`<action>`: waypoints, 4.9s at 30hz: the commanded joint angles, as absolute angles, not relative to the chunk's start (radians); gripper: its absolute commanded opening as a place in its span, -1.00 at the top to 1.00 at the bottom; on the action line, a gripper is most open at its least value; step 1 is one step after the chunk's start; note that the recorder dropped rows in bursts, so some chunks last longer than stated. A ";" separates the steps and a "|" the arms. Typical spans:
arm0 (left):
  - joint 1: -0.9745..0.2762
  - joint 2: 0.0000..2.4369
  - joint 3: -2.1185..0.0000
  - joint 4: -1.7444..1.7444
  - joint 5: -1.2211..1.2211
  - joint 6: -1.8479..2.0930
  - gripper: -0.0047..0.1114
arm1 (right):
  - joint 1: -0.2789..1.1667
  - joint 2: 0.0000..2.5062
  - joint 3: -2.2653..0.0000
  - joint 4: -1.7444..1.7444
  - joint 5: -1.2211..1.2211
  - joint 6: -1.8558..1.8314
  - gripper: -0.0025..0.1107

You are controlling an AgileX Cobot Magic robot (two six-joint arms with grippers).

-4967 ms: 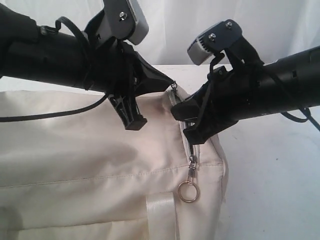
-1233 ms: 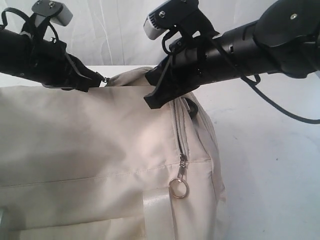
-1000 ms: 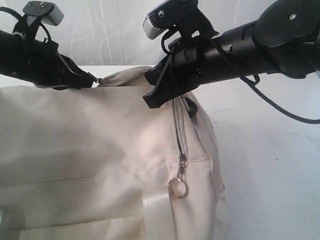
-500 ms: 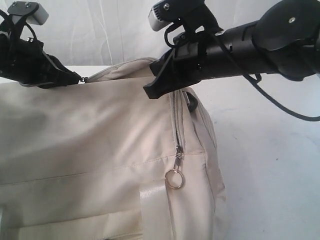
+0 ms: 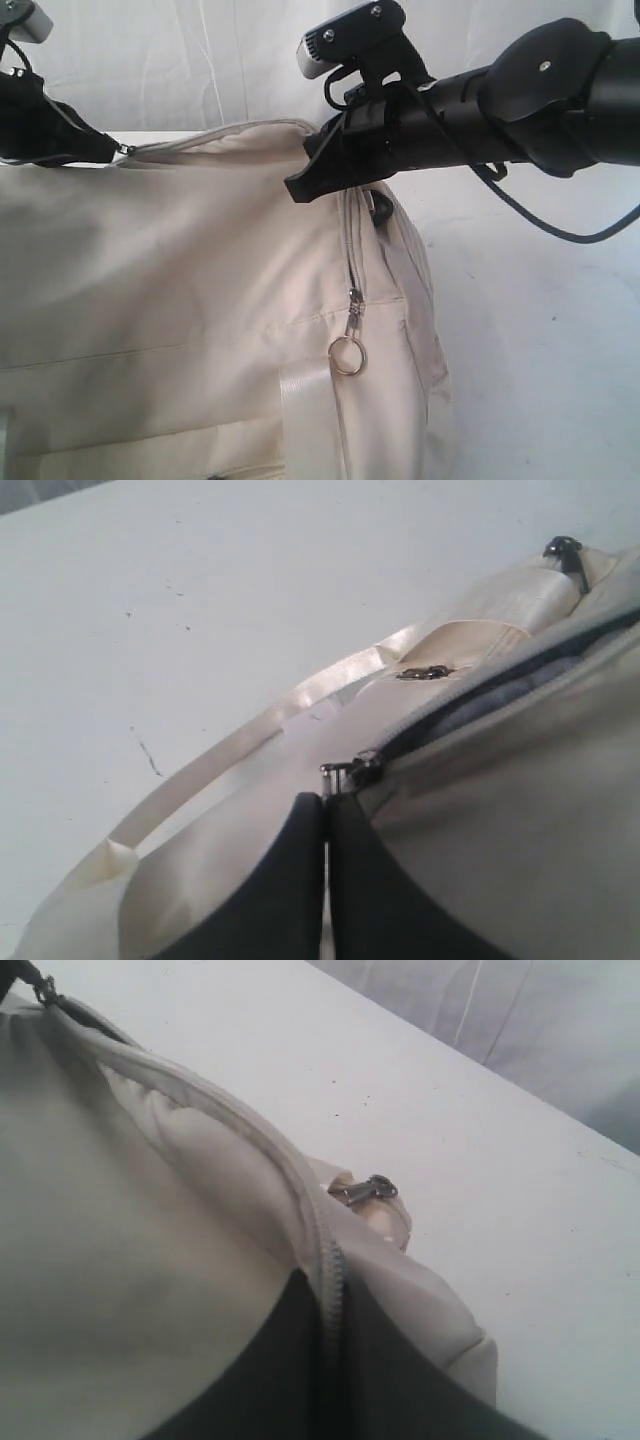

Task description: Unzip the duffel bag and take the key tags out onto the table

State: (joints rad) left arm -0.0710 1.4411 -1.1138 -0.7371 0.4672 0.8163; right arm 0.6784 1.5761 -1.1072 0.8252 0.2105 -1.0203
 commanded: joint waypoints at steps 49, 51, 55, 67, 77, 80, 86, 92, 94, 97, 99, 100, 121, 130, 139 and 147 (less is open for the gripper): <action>-0.022 1.051 -1.116 -0.059 0.784 0.281 0.92 | 0.566 1.577 -1.104 0.809 -0.059 -0.839 0.04; -0.022 1.040 -1.116 -0.059 0.786 0.293 0.92 | 0.570 1.561 -1.108 0.807 -0.014 -0.879 -0.03; -0.022 1.037 -1.116 -0.076 0.776 0.315 0.92 | 0.587 1.516 -1.127 0.807 0.098 -1.101 -0.04; -0.022 1.109 -1.116 -0.336 0.681 0.536 0.92 | 0.748 1.480 -1.216 0.807 0.286 -1.351 -0.31; -0.022 1.117 -1.116 -0.455 0.743 0.657 0.92 | 0.922 1.615 -1.291 0.811 0.284 -1.462 -0.31; -0.022 1.117 -1.116 -0.455 0.773 0.676 0.92 | 0.966 1.686 -1.345 0.813 0.241 -1.462 -0.31; -0.022 1.117 -1.116 -0.466 0.789 0.678 0.92 | 1.008 1.824 -1.473 0.813 0.195 -1.448 -0.31; -0.022 1.117 -1.116 -0.466 0.795 0.678 0.92 | 1.016 1.907 -1.557 0.815 0.225 -1.375 -0.21; -0.022 1.117 -1.116 -0.466 0.795 0.678 0.92 | 1.016 1.919 -1.572 0.815 0.246 -1.375 -0.11; -0.022 1.117 -1.116 -0.472 0.800 0.678 0.92 | 1.016 1.928 -1.583 0.815 0.279 -1.375 0.13; -0.022 1.117 -1.116 -0.472 0.804 0.672 0.92 | 1.016 1.928 -1.583 0.815 0.283 -1.375 0.38; -0.022 1.117 -1.116 -0.472 0.807 0.664 0.92 | 1.016 1.928 -1.583 0.815 0.278 -1.375 0.50; -0.022 1.050 -1.118 -0.364 0.807 0.432 0.92 | 0.918 1.928 -1.584 0.815 0.067 -1.163 0.96; -0.022 0.957 -1.118 -0.310 0.951 0.324 0.92 | 0.916 1.928 -1.584 0.815 -0.048 -1.164 0.96; -0.022 0.920 -1.116 -0.168 1.051 0.228 0.92 | 0.895 1.924 -1.584 0.831 -0.102 -1.164 0.96; -0.022 0.920 -1.078 -0.148 1.005 0.228 0.92 | 0.854 1.886 -1.584 0.837 0.000 -1.164 0.96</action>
State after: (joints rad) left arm -0.0235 0.9244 -1.1030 -0.1530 1.0170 0.2377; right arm 0.8810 1.9273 -1.5732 0.8273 0.0713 -1.1777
